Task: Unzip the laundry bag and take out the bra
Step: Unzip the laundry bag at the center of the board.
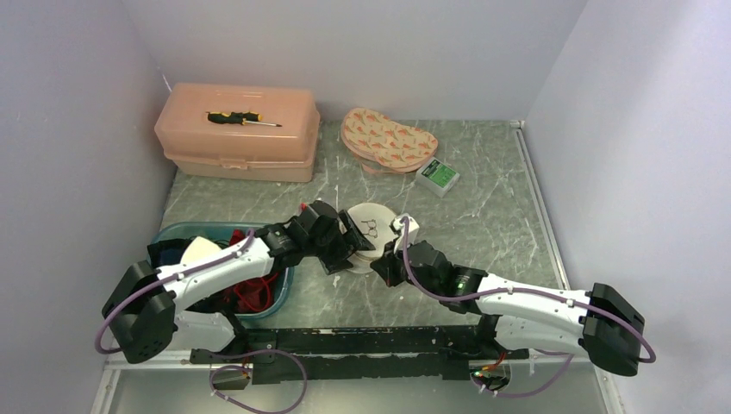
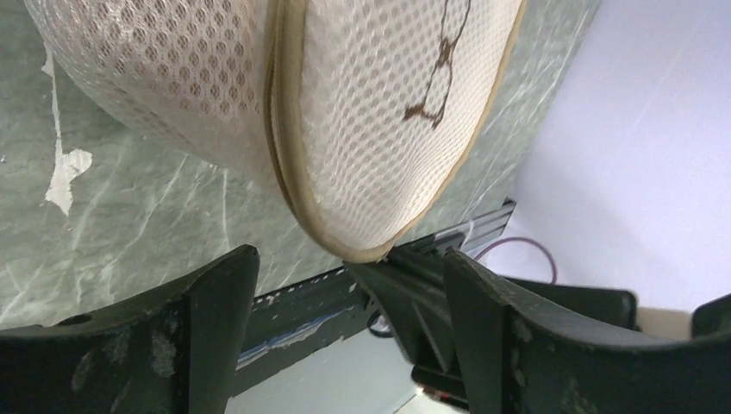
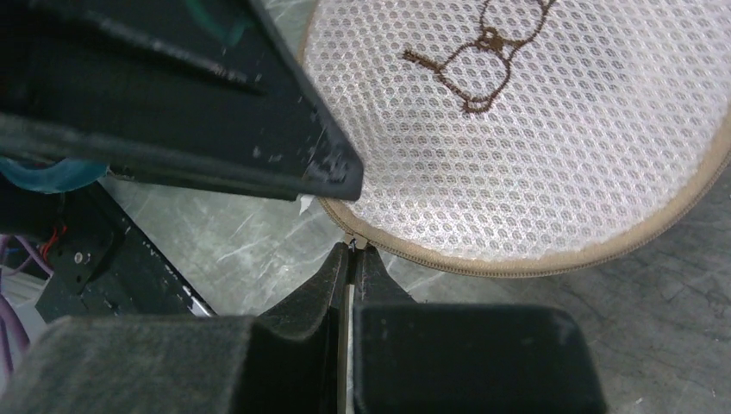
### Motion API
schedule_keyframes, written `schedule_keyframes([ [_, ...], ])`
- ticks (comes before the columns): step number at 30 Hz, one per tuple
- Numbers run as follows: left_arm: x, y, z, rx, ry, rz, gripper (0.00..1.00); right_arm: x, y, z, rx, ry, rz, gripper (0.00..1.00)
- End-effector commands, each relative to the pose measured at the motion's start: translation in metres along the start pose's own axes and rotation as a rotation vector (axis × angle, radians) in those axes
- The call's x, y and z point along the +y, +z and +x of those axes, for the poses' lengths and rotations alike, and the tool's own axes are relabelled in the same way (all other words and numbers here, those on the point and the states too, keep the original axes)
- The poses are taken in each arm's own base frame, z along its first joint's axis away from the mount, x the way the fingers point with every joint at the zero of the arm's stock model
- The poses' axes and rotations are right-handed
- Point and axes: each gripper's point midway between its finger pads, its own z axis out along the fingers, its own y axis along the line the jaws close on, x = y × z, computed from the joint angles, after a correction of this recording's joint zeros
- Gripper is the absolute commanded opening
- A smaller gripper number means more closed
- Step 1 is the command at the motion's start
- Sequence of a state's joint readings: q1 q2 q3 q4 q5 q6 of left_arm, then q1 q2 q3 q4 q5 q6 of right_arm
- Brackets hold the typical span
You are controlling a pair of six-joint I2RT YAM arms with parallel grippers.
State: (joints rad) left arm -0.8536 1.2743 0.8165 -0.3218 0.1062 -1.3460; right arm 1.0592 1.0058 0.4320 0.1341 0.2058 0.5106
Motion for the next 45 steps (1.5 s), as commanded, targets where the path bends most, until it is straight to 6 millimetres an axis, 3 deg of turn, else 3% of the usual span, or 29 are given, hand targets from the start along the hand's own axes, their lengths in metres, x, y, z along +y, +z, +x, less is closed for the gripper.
schedule_keyframes([
  [1,-0.034,-0.001,-0.021,-0.105,-0.088,0.085,0.81,0.023,-0.001,-0.023,-0.055,-0.02,-0.084,0.0],
  [7,-0.029,0.01,-0.023,-0.109,-0.098,0.048,0.64,0.024,-0.002,-0.022,-0.053,-0.029,-0.091,0.0],
  [14,-0.023,0.014,-0.022,-0.106,-0.085,0.025,0.22,0.016,-0.003,-0.018,-0.048,-0.04,-0.058,0.0],
  [18,-0.022,0.013,-0.023,-0.108,-0.072,0.023,0.04,0.004,-0.006,-0.015,-0.043,-0.037,-0.004,0.0],
  [27,-0.027,0.007,-0.029,-0.117,-0.018,0.051,0.03,-0.048,-0.016,-0.003,-0.017,0.022,0.189,0.0],
  [33,-0.037,0.008,-0.024,-0.035,0.061,0.134,0.03,-0.076,-0.028,-0.01,-0.066,0.091,0.272,0.0],
  [40,-0.083,-0.004,-0.028,0.105,0.421,0.289,0.03,-0.038,-0.06,-0.056,-0.236,-0.027,0.06,0.0],
  [45,-0.12,-0.018,-0.042,0.149,0.638,0.41,0.03,-0.005,-0.074,-0.066,-0.237,-0.097,-0.077,0.0],
])
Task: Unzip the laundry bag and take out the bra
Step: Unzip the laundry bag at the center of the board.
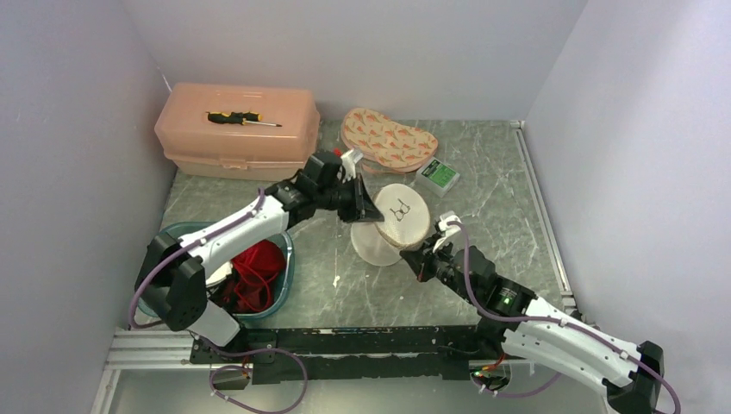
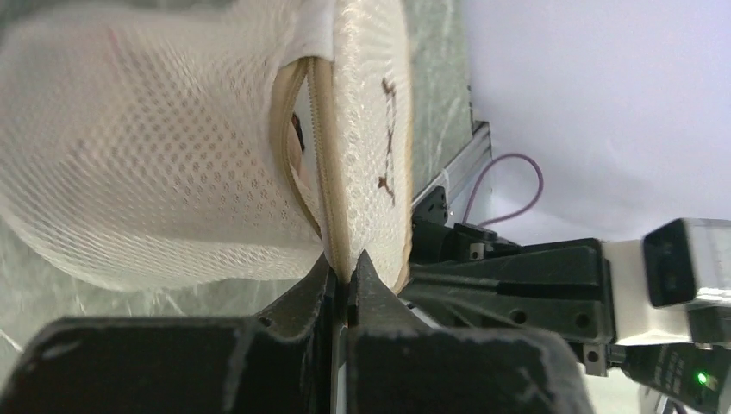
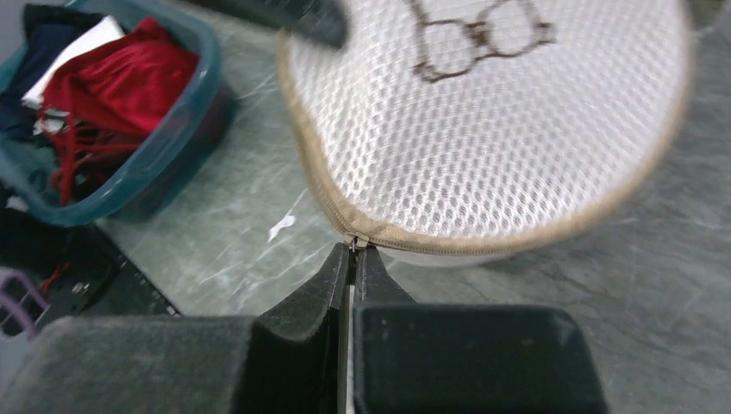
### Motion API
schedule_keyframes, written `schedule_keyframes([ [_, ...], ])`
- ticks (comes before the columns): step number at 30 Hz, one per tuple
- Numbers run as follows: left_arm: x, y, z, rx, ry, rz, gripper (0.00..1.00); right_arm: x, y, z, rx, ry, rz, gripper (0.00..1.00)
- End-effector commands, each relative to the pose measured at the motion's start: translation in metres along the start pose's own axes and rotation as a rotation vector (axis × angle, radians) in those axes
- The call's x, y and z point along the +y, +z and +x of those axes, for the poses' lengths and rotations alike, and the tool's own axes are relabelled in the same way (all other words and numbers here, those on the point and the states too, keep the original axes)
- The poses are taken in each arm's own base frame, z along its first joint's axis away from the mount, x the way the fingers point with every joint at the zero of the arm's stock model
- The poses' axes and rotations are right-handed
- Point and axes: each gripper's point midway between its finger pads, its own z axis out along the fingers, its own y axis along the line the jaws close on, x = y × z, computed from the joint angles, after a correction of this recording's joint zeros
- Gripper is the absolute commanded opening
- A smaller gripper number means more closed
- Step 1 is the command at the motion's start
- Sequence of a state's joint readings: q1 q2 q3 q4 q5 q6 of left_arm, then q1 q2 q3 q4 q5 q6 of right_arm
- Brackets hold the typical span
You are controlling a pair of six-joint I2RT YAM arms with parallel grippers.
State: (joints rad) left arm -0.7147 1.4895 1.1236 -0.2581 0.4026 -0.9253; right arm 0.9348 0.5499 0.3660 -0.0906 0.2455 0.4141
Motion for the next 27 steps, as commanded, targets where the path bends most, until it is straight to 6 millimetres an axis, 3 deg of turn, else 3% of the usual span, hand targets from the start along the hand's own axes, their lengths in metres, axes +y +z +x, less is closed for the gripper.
schedule_keyframes([
  [1,-0.042,-0.013,-0.016,0.062,0.293,0.194,0.04,0.04,-0.011,-0.023,-0.028,-0.063,-0.173,0.0],
  [4,-0.035,-0.005,-0.02,0.106,0.305,0.243,0.08,0.047,-0.006,-0.014,-0.004,-0.047,-0.194,0.0],
  [10,0.01,0.028,-0.013,0.148,0.191,0.275,0.16,0.042,0.012,0.018,0.049,0.017,-0.165,0.0],
  [13,0.033,0.032,-0.015,0.116,0.141,0.207,0.38,0.034,0.021,0.03,0.071,0.037,-0.116,0.0],
  [15,0.04,0.023,-0.019,0.077,0.104,0.174,0.58,0.031,0.024,0.034,0.08,0.043,-0.093,0.0],
  [22,0.048,-0.029,-0.006,-0.021,-0.037,0.034,0.93,0.024,0.029,0.031,0.073,0.055,-0.039,0.0],
  [25,0.058,-0.039,0.009,-0.072,-0.182,-0.028,0.94,0.024,0.03,0.025,0.063,0.062,-0.027,0.0],
  [27,0.054,-0.038,0.019,-0.105,-0.25,-0.039,0.94,0.024,0.032,0.024,0.059,0.066,-0.019,0.0],
])
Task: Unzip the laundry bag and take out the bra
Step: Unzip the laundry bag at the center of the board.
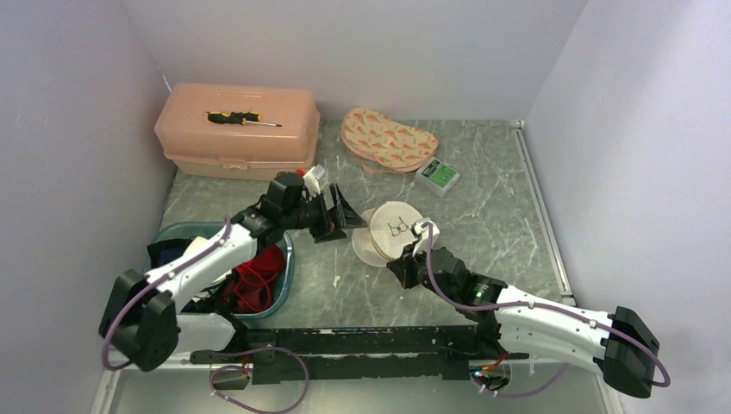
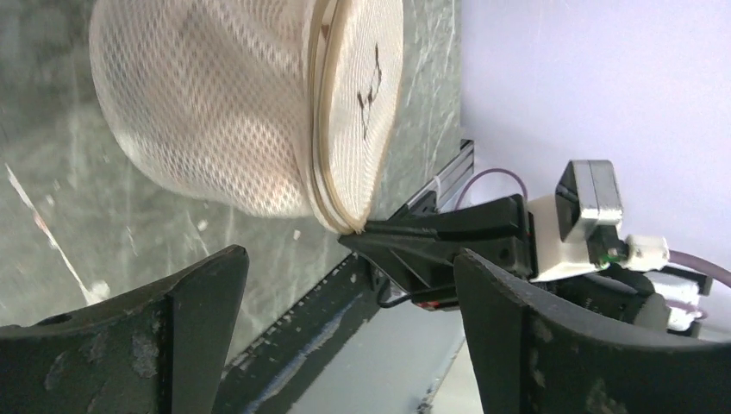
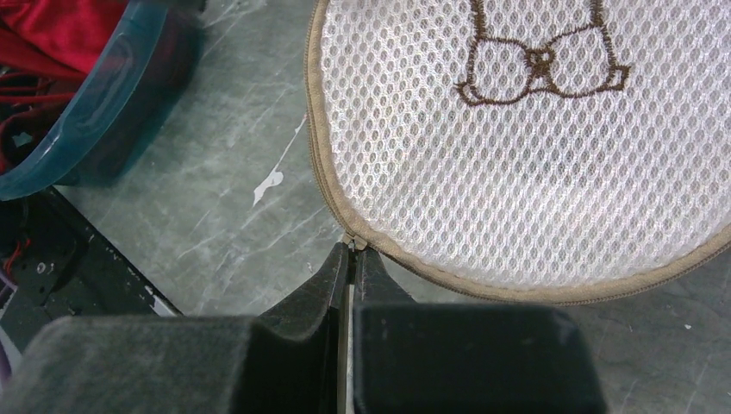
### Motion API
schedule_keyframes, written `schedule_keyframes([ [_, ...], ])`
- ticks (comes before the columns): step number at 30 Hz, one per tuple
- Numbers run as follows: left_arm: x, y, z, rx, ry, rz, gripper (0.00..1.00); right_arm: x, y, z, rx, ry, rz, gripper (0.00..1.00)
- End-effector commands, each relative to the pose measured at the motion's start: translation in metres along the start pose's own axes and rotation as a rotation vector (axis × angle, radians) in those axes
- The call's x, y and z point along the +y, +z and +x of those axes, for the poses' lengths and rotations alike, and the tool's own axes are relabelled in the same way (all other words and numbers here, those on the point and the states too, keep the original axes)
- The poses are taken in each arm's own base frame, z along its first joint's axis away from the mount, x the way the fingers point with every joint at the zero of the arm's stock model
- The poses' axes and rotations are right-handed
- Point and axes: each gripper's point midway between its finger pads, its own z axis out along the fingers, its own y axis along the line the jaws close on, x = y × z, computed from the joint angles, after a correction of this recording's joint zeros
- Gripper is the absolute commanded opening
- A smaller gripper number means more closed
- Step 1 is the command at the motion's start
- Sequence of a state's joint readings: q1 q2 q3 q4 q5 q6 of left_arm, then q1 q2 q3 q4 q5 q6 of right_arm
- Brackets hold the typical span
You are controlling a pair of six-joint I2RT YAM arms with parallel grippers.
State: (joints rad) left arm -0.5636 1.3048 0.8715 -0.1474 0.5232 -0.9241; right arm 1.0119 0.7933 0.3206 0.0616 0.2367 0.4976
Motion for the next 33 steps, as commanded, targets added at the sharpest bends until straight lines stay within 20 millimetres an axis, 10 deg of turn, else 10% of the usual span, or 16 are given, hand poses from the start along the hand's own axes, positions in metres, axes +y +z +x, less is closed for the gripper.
schedule_keyframes([
  [1,0.011,0.005,0.021,-0.085,-0.205,-0.103,0.92,0.012,0.004,-0.031,-0.089,0.037,-0.005,0.0],
  [10,-0.017,0.046,0.031,-0.117,-0.225,-0.092,0.77,0.017,0.01,-0.029,-0.063,0.028,-0.018,0.0],
  [22,-0.006,0.072,0.034,-0.083,-0.263,-0.159,0.57,0.018,0.009,-0.024,-0.047,0.02,-0.032,0.0],
  [33,-0.001,0.066,0.029,-0.112,-0.237,-0.197,0.03,0.005,0.004,-0.023,-0.031,0.011,0.04,0.0],
])
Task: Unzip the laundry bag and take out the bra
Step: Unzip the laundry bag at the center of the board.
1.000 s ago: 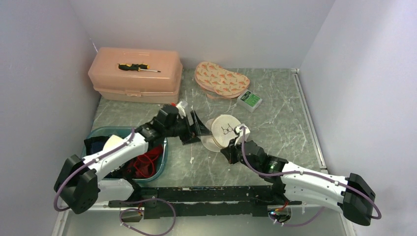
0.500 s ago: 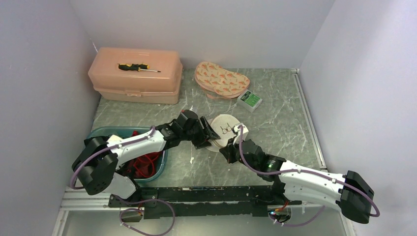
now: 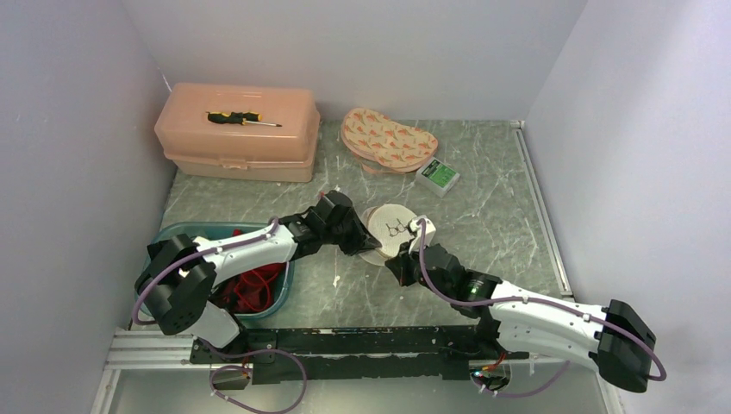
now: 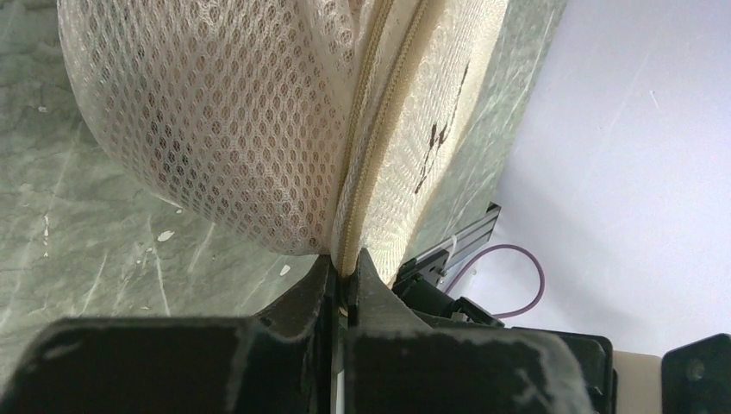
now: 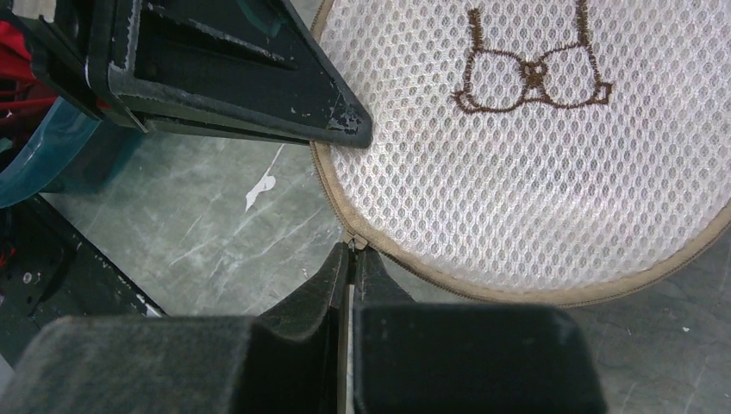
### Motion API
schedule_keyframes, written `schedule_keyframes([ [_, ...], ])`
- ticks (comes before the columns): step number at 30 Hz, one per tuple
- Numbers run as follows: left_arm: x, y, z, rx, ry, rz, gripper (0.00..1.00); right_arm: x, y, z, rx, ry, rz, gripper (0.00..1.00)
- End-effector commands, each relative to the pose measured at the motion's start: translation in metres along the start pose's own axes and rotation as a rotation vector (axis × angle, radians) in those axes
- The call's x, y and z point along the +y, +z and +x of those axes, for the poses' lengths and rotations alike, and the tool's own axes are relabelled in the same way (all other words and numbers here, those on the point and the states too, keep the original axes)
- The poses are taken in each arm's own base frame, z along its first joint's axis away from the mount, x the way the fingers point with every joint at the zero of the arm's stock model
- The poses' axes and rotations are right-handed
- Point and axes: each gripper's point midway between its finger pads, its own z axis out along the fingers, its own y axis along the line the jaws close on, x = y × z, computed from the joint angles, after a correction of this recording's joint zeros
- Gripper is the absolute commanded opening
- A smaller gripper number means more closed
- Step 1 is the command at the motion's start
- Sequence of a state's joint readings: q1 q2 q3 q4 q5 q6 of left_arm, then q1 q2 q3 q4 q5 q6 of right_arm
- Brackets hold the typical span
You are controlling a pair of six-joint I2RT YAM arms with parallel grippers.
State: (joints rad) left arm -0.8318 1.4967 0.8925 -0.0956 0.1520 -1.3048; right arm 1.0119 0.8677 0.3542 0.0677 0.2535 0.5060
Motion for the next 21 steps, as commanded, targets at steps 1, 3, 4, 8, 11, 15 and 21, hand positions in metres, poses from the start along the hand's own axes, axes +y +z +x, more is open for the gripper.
schedule_keyframes([
  [1,-0.017,-0.012,-0.011,-0.055,0.027,0.024,0.03,0.001,-0.006,-0.022,-0.052,0.018,0.033,0.0],
  [3,-0.015,-0.016,-0.014,-0.065,0.031,0.02,0.03,-0.008,-0.009,-0.018,-0.043,0.038,0.077,0.0],
  [4,-0.014,-0.019,-0.016,-0.066,0.031,0.022,0.03,-0.014,-0.011,-0.017,-0.046,0.053,0.106,0.0],
  [8,-0.011,-0.028,-0.025,-0.062,0.025,0.047,0.03,-0.036,-0.02,-0.01,-0.054,0.099,0.207,0.0],
  [11,-0.014,-0.034,-0.029,-0.052,0.045,0.074,0.03,-0.05,-0.026,-0.009,-0.068,0.144,0.275,0.0],
  [15,-0.021,-0.039,-0.029,-0.006,0.132,0.111,0.03,-0.056,-0.032,-0.018,-0.118,0.179,0.303,0.0],
  [21,-0.041,-0.048,-0.034,0.129,0.326,0.186,0.03,-0.007,-0.05,-0.06,-0.242,0.055,0.002,0.0],
])
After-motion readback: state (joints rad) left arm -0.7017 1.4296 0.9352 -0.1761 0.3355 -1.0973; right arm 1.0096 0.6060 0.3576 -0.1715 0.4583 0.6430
